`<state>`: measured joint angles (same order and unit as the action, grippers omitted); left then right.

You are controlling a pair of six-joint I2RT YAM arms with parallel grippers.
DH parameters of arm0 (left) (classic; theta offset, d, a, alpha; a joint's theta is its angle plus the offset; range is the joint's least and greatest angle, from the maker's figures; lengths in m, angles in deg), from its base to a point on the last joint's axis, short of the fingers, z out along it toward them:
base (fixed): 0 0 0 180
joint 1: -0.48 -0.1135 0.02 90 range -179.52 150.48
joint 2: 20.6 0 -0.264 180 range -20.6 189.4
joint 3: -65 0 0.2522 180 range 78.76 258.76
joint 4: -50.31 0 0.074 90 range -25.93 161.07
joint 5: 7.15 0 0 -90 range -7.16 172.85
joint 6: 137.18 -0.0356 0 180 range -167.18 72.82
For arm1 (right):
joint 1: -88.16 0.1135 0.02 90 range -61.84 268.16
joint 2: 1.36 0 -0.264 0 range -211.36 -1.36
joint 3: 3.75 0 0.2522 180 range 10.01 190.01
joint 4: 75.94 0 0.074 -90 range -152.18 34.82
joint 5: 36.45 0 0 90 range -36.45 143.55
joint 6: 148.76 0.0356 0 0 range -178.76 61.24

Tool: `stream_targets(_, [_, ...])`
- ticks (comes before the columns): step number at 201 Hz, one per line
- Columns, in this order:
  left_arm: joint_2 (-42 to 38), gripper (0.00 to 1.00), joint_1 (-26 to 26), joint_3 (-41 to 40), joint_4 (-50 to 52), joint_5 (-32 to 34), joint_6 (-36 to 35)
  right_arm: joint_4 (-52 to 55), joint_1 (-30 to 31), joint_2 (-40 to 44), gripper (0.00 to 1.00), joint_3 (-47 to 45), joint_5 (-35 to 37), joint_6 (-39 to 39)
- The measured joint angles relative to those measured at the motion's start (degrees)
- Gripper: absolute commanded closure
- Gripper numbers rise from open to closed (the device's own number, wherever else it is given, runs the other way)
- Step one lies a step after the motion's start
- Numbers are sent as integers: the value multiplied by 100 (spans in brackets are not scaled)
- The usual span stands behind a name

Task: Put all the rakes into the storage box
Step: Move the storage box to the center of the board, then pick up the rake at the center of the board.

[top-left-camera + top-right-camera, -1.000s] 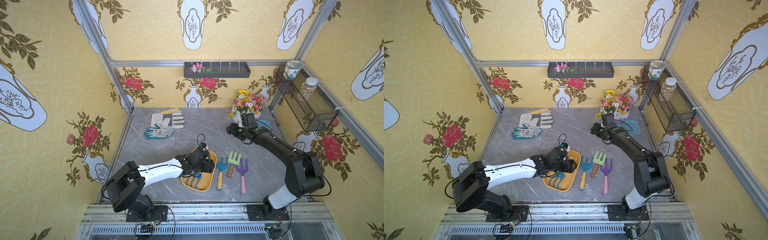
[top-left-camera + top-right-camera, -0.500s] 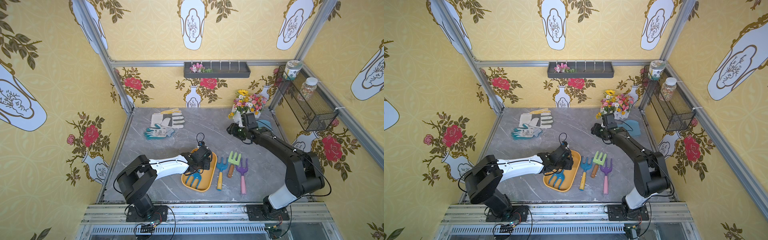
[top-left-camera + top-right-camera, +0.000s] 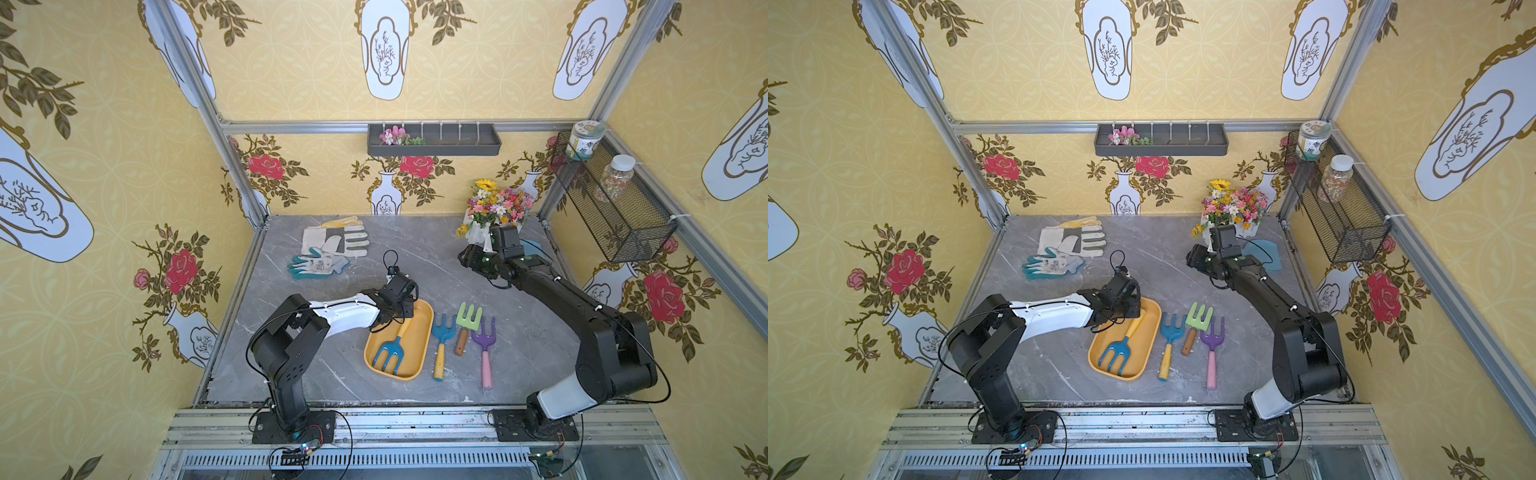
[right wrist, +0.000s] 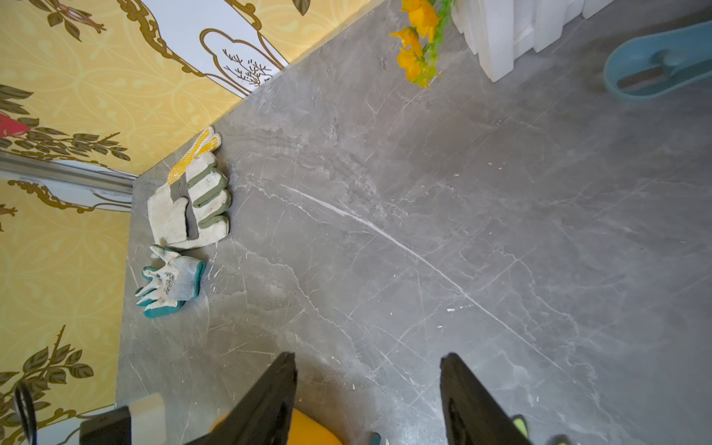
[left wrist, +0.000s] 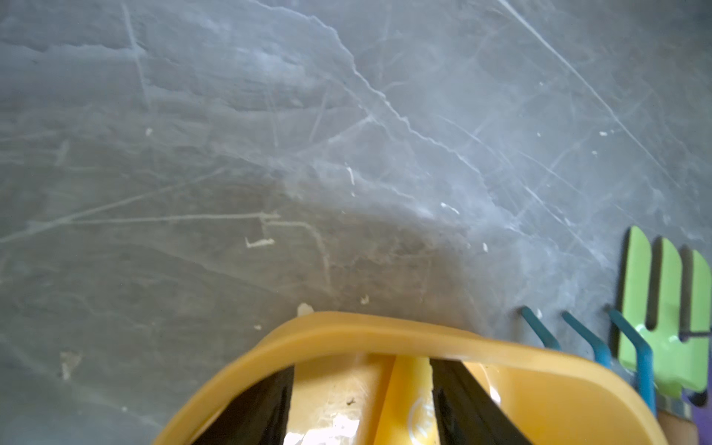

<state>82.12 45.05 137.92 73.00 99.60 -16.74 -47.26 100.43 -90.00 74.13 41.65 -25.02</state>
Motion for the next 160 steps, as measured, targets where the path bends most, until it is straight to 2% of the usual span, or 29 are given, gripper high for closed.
stream_targets(37, [170, 39, -343, 234, -28, 7, -31, 105, 140, -101, 37, -13, -411, -166])
stream_targets(80, [225, 36, -369, 809, 31, 42, -181, 922, 758, -48, 37, -44, -431, -494])
stream_targets(113, [-280, 33, -356, 944, 70, 199, -173, 1596, 1276, 173, 37, -129, -328, -699])
stream_targets(160, [-933, 31, -136, 656, 155, 798, 466, 2177, 1926, 623, 36, -870, -356, -651])
